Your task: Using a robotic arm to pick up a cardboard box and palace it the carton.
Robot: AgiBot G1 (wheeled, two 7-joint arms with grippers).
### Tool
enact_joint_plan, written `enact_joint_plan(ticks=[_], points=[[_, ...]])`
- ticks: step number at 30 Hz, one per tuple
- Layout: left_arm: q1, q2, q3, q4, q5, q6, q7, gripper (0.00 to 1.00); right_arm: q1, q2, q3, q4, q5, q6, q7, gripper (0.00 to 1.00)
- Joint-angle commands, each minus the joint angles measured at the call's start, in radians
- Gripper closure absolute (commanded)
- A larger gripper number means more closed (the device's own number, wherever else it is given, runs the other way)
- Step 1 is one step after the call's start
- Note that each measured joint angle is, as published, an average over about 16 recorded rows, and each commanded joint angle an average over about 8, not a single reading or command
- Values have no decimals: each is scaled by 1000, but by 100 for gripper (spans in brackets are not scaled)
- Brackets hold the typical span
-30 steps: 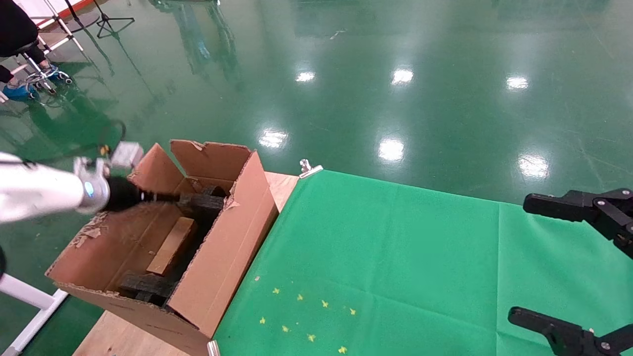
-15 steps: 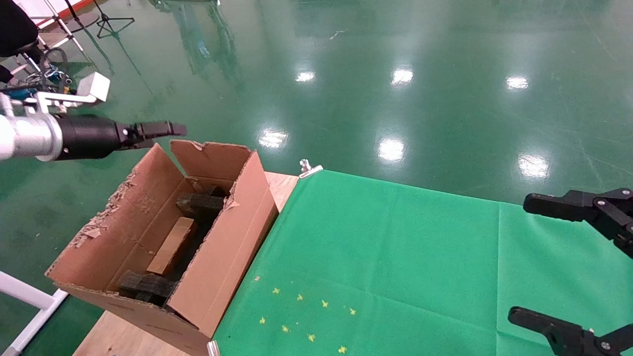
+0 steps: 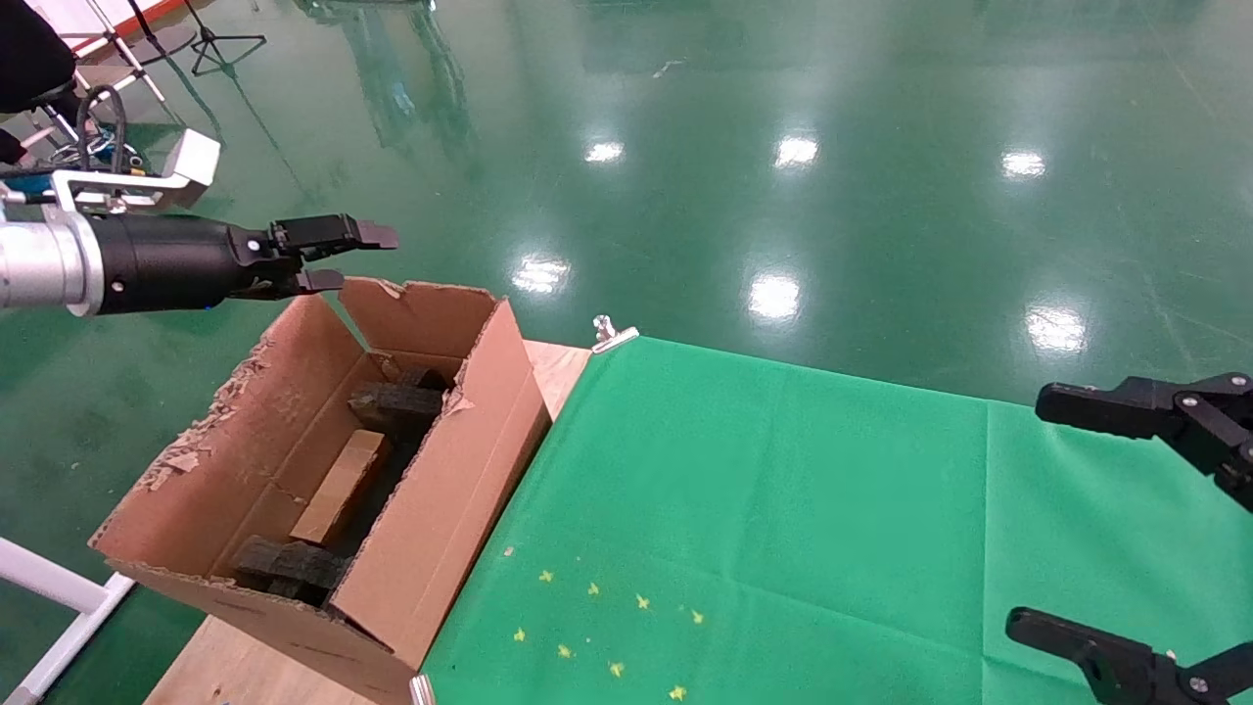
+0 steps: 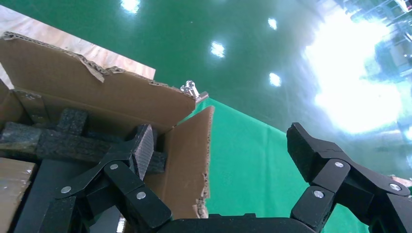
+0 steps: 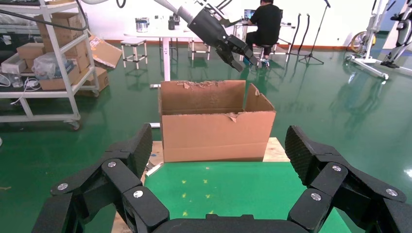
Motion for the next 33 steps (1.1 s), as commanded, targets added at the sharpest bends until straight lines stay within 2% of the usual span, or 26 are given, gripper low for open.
enact_joint_plan(ticks=[1, 7, 33], points=[[-2, 2, 3, 6, 7, -8, 1, 0, 0, 0, 0, 0, 0, 0, 0, 0], [39, 5, -17, -46, -34, 4, 53, 0, 0, 0, 0, 0, 0, 0, 0, 0], [345, 18, -170, -444, -348, 103, 431, 0, 0, 0, 0, 0, 0, 0, 0, 0]])
